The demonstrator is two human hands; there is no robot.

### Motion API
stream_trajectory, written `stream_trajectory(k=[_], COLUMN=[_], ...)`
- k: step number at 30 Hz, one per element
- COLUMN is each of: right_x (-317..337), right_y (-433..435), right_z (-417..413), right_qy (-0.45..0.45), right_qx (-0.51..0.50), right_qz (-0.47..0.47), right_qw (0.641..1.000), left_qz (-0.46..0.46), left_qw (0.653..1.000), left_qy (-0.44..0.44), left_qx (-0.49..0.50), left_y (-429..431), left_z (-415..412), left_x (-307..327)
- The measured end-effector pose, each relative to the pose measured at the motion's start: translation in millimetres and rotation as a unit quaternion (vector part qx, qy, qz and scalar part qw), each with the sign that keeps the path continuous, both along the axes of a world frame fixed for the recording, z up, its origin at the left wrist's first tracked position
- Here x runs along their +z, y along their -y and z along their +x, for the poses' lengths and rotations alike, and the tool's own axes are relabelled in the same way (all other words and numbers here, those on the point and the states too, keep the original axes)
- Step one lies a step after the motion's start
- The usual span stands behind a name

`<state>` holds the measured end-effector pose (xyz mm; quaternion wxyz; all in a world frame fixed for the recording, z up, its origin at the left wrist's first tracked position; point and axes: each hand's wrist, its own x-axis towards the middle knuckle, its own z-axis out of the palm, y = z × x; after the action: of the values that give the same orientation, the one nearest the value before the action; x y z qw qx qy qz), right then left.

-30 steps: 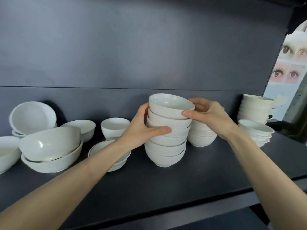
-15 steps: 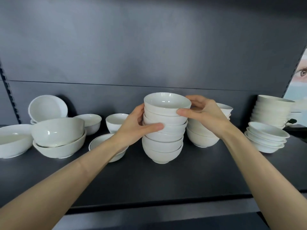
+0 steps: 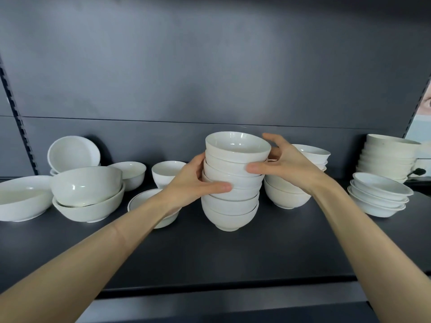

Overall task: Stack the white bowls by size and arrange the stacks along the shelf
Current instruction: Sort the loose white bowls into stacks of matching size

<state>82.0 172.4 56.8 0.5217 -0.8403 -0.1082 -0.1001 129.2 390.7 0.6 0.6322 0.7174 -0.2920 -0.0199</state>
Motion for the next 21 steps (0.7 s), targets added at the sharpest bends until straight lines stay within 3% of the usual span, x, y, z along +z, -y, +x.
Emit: stream_trajectory(k=[10, 21], right_x=[-2, -4], right_y=[-3, -4], right_z=[-1, 0], right_qy=[0.05, 0.042], right_qx=[0.026, 0.012], right_qz=[0.013, 0.022], right_qw=[0.998, 0.999], left_qz=[-0.028, -0.04], left_qw=[1.0, 0.999], left_qy=[-0.012, -0.007], left_qx=[0.009, -0.006], left_y=[-2, 0], left_z=[-1, -7], left_x=[-13, -17])
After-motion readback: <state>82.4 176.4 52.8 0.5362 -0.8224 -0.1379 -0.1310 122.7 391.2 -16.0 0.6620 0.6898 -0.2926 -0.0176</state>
